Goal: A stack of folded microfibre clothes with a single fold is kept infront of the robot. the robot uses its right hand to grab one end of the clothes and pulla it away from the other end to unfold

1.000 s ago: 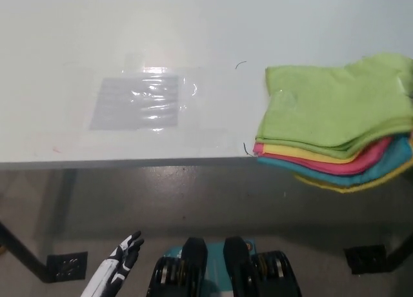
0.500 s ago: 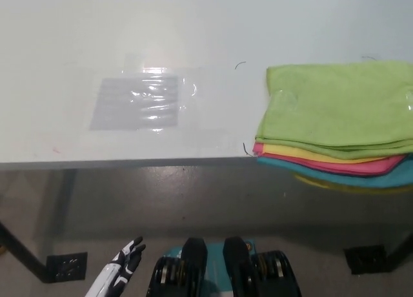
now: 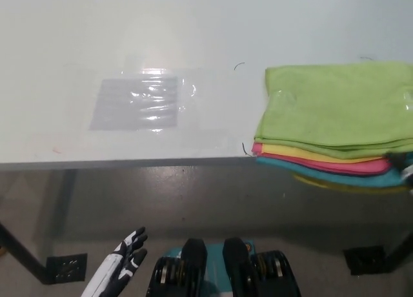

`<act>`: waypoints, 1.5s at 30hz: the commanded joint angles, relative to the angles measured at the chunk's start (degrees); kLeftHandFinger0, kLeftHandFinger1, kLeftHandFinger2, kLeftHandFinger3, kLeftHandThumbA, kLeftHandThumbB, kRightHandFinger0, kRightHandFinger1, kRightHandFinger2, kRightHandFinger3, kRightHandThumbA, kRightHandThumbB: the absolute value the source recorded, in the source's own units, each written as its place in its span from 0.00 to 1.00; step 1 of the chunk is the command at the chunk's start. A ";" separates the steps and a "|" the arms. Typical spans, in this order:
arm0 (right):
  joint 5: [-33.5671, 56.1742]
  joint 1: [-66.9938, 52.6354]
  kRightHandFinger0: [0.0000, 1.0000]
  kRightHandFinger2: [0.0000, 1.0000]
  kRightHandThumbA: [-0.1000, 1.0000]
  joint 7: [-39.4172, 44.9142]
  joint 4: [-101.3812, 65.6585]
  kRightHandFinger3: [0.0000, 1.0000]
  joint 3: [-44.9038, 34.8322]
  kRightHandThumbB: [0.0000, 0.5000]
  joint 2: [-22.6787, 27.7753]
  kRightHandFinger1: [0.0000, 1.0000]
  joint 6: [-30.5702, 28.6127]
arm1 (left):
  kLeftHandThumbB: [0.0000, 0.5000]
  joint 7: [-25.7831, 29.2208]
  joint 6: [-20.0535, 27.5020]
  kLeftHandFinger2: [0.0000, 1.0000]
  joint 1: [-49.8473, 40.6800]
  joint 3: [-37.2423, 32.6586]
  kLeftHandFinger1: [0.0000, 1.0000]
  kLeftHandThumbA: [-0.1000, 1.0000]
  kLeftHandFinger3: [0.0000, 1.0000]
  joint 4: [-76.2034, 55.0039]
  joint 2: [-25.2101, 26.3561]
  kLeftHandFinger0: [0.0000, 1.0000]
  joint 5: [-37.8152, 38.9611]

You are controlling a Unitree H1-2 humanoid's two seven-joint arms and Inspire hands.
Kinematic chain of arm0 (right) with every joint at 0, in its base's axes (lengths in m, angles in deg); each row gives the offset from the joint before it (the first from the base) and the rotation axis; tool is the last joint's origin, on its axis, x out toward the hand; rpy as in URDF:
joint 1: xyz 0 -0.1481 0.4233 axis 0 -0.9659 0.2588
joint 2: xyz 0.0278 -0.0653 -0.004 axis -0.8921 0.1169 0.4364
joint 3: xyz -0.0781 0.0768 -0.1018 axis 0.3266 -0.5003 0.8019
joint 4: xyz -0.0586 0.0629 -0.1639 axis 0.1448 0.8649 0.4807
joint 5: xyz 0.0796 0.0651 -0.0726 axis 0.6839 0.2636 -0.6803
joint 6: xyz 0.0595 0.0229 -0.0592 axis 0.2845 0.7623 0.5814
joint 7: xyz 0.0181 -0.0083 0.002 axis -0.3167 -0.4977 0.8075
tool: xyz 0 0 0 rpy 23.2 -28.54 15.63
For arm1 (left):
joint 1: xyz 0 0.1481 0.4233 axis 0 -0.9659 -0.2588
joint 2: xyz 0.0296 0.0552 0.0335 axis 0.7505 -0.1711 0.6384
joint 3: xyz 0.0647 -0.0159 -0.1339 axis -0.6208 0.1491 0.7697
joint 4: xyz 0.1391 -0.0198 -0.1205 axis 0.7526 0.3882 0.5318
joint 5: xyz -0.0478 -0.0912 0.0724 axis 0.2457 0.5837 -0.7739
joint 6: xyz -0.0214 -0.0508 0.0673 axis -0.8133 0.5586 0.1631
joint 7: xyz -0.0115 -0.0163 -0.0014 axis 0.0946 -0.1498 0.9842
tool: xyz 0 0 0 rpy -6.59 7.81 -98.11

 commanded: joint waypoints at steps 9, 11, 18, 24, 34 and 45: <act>-6.84 -7.83 1.00 1.00 1.00 3.23 17.62 1.00 8.42 0.64 1.01 1.00 -6.00 | 0.65 0.06 2.09 1.00 -0.07 0.39 1.00 0.97 1.00 -3.23 -0.56 1.00 1.63; -7.57 -7.48 1.00 1.00 1.00 3.16 20.50 1.00 8.84 0.65 0.97 1.00 -5.55 | 0.65 0.24 2.38 1.00 -0.20 0.53 1.00 0.97 1.00 -3.20 -0.85 1.00 1.72; -7.11 -7.58 1.00 1.00 1.00 4.27 31.51 1.00 11.60 0.58 0.85 1.00 -5.60 | 0.64 0.49 3.60 1.00 -0.79 0.68 1.00 0.96 1.00 -2.35 -1.06 1.00 1.53; -6.70 -6.32 1.00 1.00 1.00 5.79 39.24 1.00 13.03 0.62 1.77 1.00 -5.81 | 0.63 0.95 3.75 1.00 -0.59 1.10 1.00 0.93 1.00 -1.77 -1.96 1.00 1.98; -5.08 -5.70 1.00 1.00 1.00 8.44 44.74 1.00 14.18 0.67 2.55 1.00 -4.08 | 0.60 0.84 3.54 1.00 -0.48 2.01 1.00 0.92 1.00 -1.88 -2.19 1.00 2.33; -5.89 -6.94 1.00 1.00 1.00 8.88 44.57 1.00 14.46 0.67 2.42 1.00 -3.24 | 0.56 0.81 3.42 1.00 -0.32 2.22 1.00 0.92 1.00 -2.27 -2.08 1.00 2.17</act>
